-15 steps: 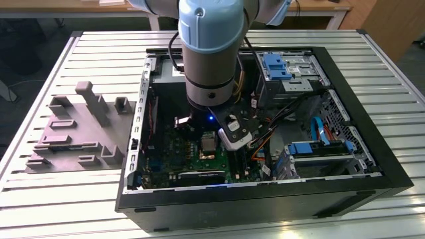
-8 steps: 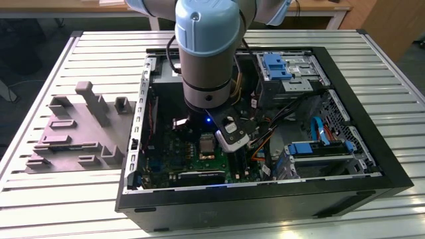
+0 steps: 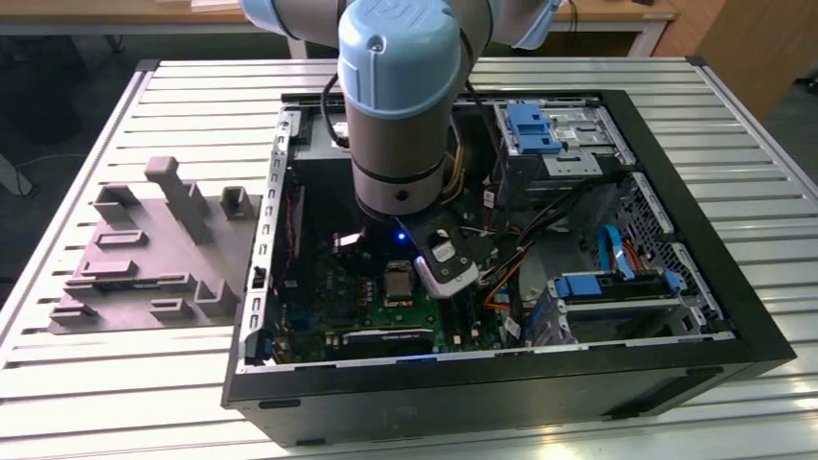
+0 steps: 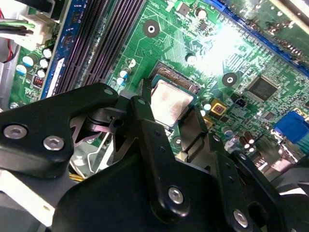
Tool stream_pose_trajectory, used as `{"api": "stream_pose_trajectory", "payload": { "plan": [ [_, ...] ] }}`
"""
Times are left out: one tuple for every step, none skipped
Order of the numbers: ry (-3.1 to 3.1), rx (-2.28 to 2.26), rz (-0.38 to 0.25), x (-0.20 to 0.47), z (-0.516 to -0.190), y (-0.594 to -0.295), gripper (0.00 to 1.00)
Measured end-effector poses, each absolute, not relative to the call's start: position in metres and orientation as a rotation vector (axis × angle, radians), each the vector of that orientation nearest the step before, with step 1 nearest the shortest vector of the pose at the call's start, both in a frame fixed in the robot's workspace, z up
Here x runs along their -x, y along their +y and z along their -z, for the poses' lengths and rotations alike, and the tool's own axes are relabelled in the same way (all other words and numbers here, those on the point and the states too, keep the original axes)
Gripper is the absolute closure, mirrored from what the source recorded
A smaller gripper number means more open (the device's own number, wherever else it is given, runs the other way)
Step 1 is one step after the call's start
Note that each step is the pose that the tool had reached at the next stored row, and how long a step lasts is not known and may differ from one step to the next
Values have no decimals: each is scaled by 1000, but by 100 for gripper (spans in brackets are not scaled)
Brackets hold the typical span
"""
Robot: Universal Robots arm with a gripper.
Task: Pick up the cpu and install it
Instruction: 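Place the cpu into insertion slot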
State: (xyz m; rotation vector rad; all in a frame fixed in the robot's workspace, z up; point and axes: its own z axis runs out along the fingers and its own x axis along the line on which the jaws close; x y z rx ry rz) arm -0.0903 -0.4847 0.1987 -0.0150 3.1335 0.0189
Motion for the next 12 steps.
{"api": "stream_pose_trajectory", "payload": {
  "plan": [
    [3133,15,-19,90,-198,-485,53],
    [3133,15,-19,90,-198,-486,53],
    [3133,15,-20,91,-198,-486,53],
    [3133,14,-20,91,-197,-486,53],
    [3133,15,-19,91,-197,-486,53],
    [3133,15,-19,91,-196,-486,53],
    [3133,15,-20,91,-195,-486,53],
    [3133,15,-20,91,-195,-486,53],
    [3133,15,-19,91,-194,-486,53],
    [3133,15,-20,91,-193,-486,53],
    [3133,14,-20,91,-192,-486,53],
    [3133,14,-19,91,-191,-486,53]
  ]
}}
